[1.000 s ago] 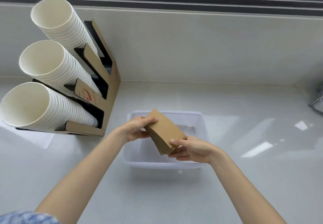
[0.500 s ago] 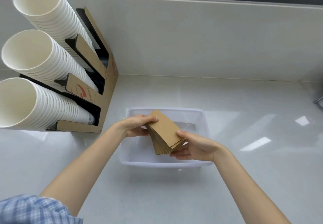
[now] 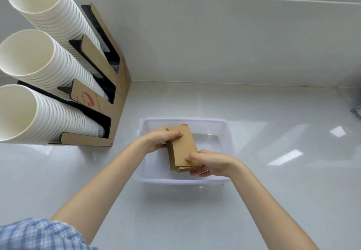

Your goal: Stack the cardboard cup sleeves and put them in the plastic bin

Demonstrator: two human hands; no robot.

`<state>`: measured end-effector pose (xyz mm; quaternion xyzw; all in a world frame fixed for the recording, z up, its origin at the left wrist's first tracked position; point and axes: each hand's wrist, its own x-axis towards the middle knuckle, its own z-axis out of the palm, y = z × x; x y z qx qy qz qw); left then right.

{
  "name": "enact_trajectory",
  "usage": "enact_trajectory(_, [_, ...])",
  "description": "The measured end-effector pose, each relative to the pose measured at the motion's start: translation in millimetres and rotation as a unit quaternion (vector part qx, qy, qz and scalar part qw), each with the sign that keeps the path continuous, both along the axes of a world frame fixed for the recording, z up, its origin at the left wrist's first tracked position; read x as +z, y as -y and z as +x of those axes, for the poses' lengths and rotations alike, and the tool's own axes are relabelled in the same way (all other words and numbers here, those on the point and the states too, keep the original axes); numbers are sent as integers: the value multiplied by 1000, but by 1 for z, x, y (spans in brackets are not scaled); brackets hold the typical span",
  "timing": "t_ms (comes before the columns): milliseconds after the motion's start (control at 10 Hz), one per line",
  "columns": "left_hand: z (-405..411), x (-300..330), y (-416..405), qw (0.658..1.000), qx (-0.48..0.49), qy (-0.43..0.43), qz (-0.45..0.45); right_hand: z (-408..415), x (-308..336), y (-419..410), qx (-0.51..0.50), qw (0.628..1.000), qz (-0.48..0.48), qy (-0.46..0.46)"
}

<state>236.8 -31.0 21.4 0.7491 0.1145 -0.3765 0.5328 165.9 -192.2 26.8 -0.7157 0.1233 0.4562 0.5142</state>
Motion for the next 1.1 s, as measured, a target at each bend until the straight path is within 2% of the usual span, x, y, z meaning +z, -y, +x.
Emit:
enact_trajectory(200, [-2, -3, -3, 999, -37, 26, 29, -1, -2, -11, 21, 1000, -23, -2])
enact_trajectory(600, [-6, -2, -2, 999, -33, 39, 15, 1, 4, -18, 73, 996, -57, 2])
enact_trajectory(900, [-4, -2, -7, 996, -57, 46, 58, 4, 14, -13, 96, 987, -131, 10])
enact_trajectory(1000, [-5, 1, -8, 993, -65, 46, 81, 4, 18, -11, 98, 978, -178, 46])
enact_trajectory(1100, [-12, 9, -12, 989, -56, 89, 100, 3, 28, -8, 44, 966, -216, 133])
